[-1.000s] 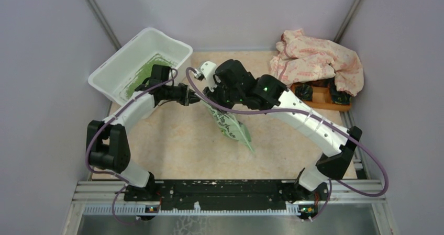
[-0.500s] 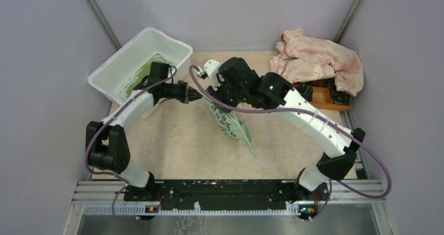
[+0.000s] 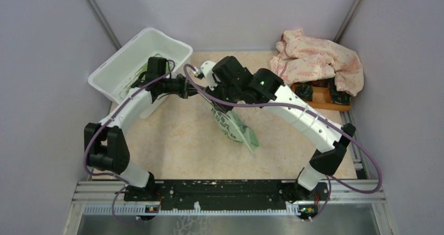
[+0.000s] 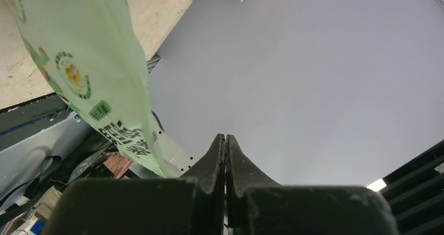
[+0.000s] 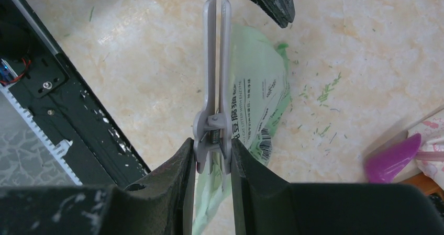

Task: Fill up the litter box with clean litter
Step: Clamp the cat litter bag at the center of the board.

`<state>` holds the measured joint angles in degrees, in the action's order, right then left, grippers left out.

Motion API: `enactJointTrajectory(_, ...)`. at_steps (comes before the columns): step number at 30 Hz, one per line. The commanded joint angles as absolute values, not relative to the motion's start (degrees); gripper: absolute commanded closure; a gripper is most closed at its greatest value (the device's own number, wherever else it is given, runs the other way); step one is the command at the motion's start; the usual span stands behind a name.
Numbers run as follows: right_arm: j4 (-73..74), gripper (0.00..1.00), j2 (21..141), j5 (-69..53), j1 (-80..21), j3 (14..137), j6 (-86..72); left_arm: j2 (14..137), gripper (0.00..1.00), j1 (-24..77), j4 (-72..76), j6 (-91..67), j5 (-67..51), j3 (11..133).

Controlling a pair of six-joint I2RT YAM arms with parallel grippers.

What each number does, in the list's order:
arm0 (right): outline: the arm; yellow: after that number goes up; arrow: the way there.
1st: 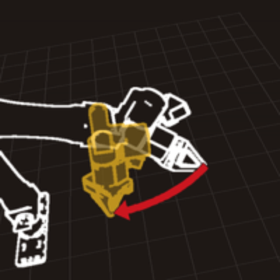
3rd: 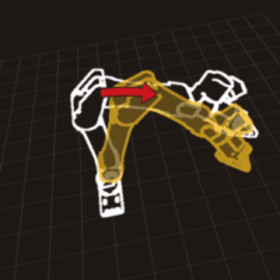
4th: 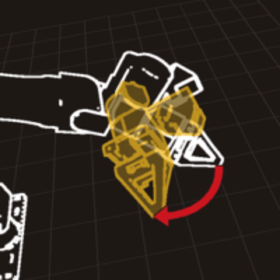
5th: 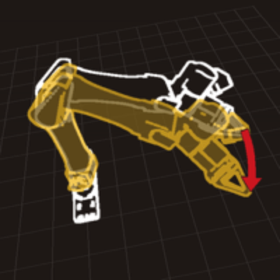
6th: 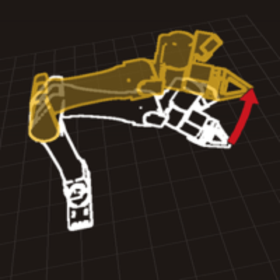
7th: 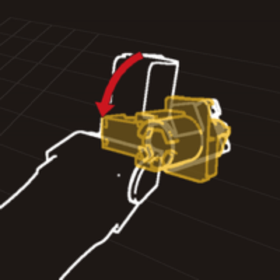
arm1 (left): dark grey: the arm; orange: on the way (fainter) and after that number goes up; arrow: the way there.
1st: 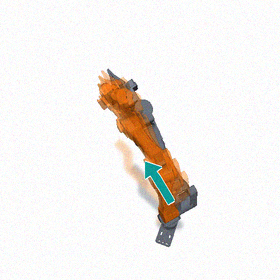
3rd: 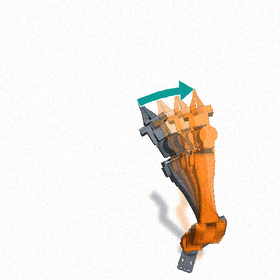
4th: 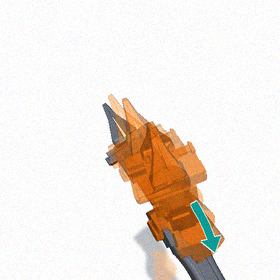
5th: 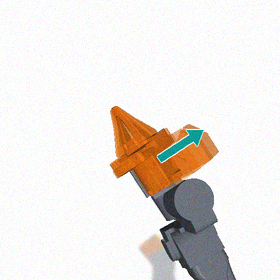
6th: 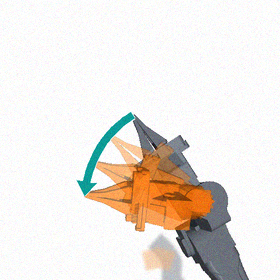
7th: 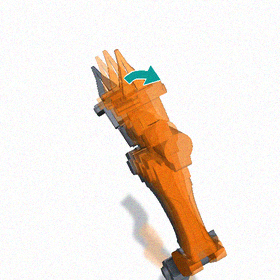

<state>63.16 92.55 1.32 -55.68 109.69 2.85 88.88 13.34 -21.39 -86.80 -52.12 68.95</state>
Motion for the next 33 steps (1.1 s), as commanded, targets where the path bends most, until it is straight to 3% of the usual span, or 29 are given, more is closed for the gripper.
enactJointTrajectory(1, 66.7, 1.00, 93.5, 2.0, -54.6, 114.6, 0.7, 87.6, 1.00, 13.3, -20.3, -86.7, -53.3, 69.3)
enactJointTrajectory(8, 70.9, 1.00, 97.3, 3.4, -53.9, 119.5, 0.4, 88.1, 1.00, 12.7, -17.8, -86.8, -53.8, 66.9)
enactJointTrajectory(17, 72.5, 1.00, 97.8, 4.7, -53.9, 118.6, 0.6, 86.8, 1.00, 4.9, -22.7, -78.4, -54.9, 63.3)
enactJointTrajectory(33, 72.7, 1.00, 98.2, 3.3, -53.8, 117.7, 1.3, 86.6, 0.99, 10.7, -18.7, -78.4, -54.3, 60.4)
